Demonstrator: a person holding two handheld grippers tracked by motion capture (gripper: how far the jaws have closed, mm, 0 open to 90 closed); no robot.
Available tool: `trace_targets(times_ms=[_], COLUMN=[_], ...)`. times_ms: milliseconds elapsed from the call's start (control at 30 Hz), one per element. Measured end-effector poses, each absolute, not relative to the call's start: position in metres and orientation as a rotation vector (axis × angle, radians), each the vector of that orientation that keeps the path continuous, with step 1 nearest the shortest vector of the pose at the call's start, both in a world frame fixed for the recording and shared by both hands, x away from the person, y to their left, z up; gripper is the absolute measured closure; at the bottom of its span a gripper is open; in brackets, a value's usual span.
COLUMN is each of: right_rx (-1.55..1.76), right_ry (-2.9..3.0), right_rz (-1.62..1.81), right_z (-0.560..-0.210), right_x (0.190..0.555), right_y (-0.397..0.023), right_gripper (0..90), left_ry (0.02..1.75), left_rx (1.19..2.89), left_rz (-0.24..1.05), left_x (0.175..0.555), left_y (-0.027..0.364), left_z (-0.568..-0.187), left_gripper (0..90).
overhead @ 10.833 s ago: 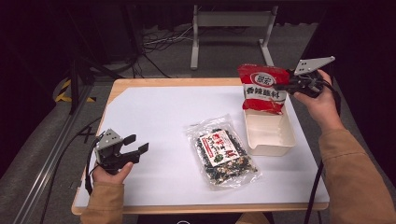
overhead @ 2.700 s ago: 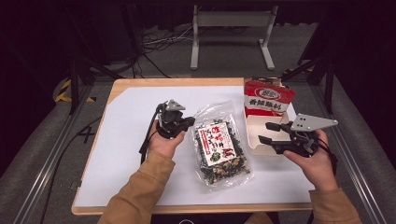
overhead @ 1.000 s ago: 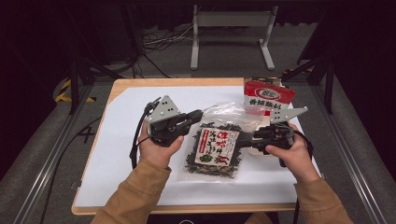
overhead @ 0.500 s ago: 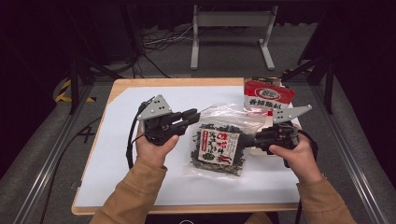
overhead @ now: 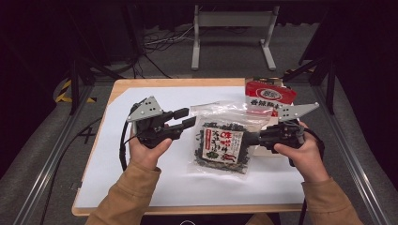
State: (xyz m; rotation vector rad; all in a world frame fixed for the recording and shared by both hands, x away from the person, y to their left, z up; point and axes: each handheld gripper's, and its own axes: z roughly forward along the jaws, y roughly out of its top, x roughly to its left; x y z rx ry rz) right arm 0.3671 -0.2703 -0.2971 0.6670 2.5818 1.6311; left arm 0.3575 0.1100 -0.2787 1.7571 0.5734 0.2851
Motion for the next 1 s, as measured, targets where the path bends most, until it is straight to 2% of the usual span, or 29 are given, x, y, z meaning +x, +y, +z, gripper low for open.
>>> trace_targets(times_ms=[1000], right_rx=[0.715], right_ry=[2.435], right_rz=[1.573], right_z=[-0.243], right_x=[0.367], right_y=[-0.309], right_gripper=[79.3], left_ry=[0.7], left_rx=[1.784], left_rz=[0.315], left_x=[0.356], left_y=[0.15], left_z=[-0.312], left_gripper=[44.5])
